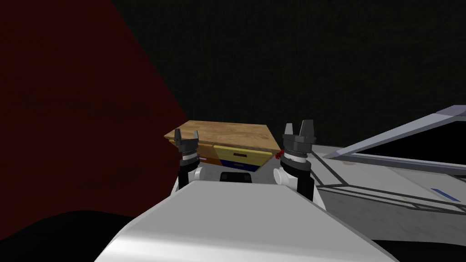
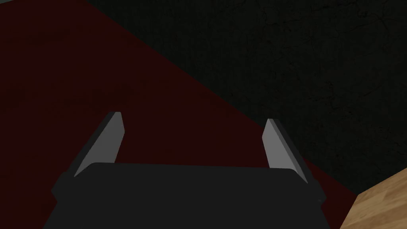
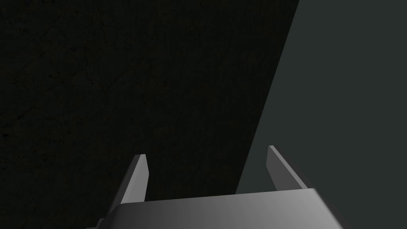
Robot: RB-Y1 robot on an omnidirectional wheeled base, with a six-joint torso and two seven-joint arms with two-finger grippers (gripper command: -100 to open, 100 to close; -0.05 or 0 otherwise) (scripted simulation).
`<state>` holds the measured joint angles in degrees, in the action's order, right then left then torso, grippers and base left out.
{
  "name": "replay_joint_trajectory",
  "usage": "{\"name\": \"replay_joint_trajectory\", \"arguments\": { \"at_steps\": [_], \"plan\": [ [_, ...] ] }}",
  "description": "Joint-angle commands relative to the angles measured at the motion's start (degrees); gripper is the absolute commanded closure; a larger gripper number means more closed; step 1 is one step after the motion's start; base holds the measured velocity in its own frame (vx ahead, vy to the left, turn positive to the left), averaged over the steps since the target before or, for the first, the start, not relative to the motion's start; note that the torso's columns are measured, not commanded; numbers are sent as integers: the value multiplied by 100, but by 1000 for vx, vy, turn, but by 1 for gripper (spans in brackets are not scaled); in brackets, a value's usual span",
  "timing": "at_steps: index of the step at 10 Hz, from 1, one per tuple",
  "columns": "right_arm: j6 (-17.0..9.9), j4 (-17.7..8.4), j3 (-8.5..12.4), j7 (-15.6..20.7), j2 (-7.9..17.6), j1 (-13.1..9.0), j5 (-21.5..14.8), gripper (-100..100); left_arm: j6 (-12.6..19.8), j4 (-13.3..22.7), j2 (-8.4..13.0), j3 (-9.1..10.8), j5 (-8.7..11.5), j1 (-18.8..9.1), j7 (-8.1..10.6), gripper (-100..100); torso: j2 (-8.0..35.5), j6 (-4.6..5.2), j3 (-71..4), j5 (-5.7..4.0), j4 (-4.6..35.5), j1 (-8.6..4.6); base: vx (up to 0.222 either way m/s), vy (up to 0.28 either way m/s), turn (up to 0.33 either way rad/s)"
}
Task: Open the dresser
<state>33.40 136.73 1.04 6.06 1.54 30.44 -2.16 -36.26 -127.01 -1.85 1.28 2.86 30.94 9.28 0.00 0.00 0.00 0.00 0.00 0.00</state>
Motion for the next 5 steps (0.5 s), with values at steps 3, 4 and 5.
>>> {"name": "replay_joint_trajectory", "arguments": {
  "at_steps": [3, 4, 5],
  "plan": [
    [0, 1, 0, 0, 0, 0, 0, 0, 0, -1, 0, 0, 0, 0, 0, 0, 1003, 0, -2014, 0, 1006, 0, 0, 0, 0],
    [0, 1, 0, 0, 0, 0, 0, 0, 0, -1, 0, 0, 0, 0, 0, 0, 1422, 0, -2850, 0, 1424, 0, 0, 0, 0],
    [0, 1, 0, 0, 0, 0, 0, 0, 0, -1, 0, 0, 0, 0, 0, 0, 1845, 0, -3692, 0, 1846, 0, 0, 0, 0]
  ]
}}
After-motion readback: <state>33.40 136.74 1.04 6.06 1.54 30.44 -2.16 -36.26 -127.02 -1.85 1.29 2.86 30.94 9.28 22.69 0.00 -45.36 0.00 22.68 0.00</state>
